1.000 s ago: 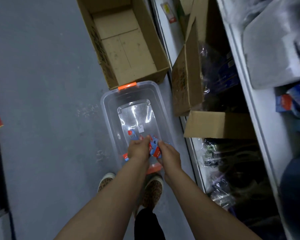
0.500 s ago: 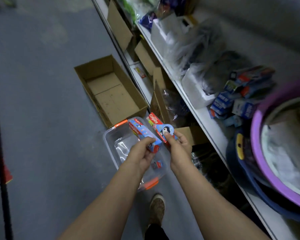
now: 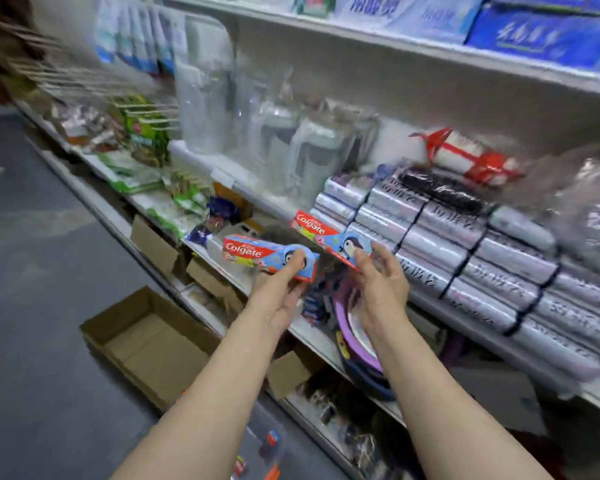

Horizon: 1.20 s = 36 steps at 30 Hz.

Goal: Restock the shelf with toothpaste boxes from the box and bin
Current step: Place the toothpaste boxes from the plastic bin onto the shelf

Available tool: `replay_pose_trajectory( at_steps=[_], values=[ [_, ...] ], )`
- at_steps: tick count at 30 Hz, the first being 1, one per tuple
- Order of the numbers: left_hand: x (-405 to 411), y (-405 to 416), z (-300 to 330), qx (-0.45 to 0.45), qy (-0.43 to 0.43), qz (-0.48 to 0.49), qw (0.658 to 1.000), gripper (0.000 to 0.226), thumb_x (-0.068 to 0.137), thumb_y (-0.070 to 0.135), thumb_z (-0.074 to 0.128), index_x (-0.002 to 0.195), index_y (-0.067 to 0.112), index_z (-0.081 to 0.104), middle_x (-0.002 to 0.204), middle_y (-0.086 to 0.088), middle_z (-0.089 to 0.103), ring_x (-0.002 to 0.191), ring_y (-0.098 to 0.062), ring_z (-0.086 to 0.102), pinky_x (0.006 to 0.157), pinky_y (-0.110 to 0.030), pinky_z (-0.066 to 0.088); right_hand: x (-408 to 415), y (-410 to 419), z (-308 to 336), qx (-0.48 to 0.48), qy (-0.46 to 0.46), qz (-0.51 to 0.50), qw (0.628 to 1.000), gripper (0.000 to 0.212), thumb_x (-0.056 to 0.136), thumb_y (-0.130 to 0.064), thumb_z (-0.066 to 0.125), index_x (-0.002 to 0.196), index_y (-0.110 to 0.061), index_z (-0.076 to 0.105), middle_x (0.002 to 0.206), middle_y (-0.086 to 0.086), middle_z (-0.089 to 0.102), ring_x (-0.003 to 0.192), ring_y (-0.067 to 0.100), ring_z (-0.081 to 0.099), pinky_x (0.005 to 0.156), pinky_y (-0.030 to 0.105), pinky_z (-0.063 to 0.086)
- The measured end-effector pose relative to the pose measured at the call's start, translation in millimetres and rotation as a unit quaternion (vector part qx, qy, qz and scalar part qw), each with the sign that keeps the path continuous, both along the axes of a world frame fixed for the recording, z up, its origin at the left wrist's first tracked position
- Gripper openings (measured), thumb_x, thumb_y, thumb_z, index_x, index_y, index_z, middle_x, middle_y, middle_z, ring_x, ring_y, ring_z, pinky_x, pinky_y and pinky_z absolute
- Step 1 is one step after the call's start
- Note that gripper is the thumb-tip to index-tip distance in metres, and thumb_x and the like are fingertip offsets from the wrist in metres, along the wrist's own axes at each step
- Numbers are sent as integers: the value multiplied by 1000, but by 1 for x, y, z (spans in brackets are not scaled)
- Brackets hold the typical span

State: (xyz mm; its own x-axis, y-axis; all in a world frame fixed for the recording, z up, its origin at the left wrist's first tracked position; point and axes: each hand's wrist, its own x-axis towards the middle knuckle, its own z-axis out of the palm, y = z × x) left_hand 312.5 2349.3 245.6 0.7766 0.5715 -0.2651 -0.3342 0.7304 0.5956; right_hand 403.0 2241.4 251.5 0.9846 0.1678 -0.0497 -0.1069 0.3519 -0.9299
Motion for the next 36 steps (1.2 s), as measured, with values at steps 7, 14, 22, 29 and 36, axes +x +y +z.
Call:
replay_pose_trajectory(
  at_steps=[7,14,22,29,36],
  values=[
    [24,-90,107,53,-81,-110,989,10,96,9,60,105,11,64,93,-5,75,83,-15,71,70,-29,62,10,-113,126,53,-80,-127,987,24,88,-2,73,102,-13,56,108,13,68,88,19,69,65,21,57],
    [42,-191,189,86,-132,-228,961,27,96,14,61,122,6,59,102,-8,72,81,-13,73,62,-25,60,2,-234,221,71,-154,-240,956,24,86,-6,76,101,-17,60,107,9,71,95,17,69,77,25,56],
    [59,-293,233,57,-158,-318,933,12,94,2,61,106,1,62,97,-13,74,81,-20,74,69,-32,63,-1,-354,278,91,-190,-344,915,30,91,-7,71,117,-10,57,110,7,66,103,20,66,93,34,55],
    [73,-352,250,59,-162,-340,924,12,92,0,63,105,0,61,87,-12,76,75,-19,75,60,-30,62,26,-435,289,-6,-188,-414,891,29,89,-18,77,113,-16,61,109,4,69,106,19,68,101,41,54],
    [96,-402,258,84,-171,-337,922,22,89,3,68,111,2,63,105,-16,74,89,-23,74,71,-34,63,61,-476,294,-101,-191,-422,881,42,90,-24,75,128,-10,63,118,2,67,102,12,64,77,17,51]
  ],
)
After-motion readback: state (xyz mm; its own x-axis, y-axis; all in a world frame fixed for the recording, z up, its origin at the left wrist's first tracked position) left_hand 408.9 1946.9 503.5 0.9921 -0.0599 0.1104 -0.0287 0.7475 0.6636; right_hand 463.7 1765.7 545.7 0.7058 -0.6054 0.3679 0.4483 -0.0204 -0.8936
